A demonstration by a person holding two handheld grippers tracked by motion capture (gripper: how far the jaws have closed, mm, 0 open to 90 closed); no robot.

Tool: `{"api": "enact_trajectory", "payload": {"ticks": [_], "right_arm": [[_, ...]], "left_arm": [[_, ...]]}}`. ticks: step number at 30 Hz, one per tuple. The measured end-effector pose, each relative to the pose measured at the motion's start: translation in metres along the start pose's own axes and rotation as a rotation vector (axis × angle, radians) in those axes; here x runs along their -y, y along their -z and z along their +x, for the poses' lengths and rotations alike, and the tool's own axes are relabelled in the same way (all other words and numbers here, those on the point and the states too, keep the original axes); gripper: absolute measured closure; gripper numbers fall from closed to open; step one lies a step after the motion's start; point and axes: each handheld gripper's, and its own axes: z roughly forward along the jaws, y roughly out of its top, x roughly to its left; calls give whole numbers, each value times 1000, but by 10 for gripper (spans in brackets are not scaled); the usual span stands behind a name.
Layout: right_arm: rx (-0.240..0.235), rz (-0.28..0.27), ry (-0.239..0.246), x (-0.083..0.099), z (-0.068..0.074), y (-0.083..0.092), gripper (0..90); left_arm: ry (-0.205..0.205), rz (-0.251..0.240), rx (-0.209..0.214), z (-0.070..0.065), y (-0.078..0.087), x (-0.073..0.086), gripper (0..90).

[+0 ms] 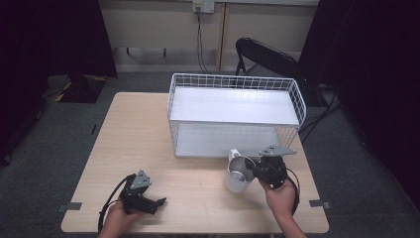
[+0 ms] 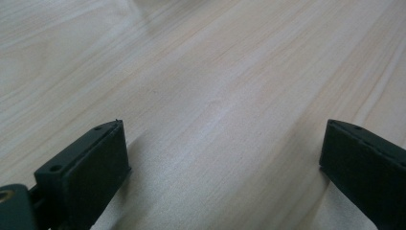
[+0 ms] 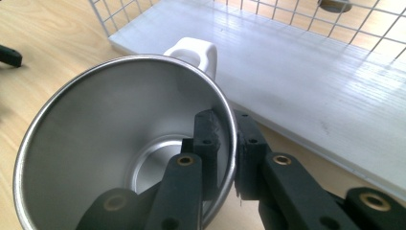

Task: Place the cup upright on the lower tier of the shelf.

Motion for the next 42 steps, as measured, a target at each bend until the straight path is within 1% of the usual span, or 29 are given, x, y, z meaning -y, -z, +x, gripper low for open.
{"api": "enact_trajectory", "payload": {"ticks": [6,14,29,32,39,42], "right_arm": [[17,-9,-11,-3,-4,-1,820],[38,-12,-9,-8,-7,-4,820],[65,-37,-23,-16,-13,-7,820],[66,-44,-33,-17,-15,-8,820],[81,-42,-31,-17,-18,-10,820],[82,-50,-41,-18,-19,-11,820]], "left_arm": [[0,-2,-2,0,0,0,21],[0,0,0,0,0,0,21],[1,1,0,0,0,0,21],[1,0,-1,0,0,0,20],[1,1,0,0,0,0,20],[1,-1,-2,0,0,0,21]]}}
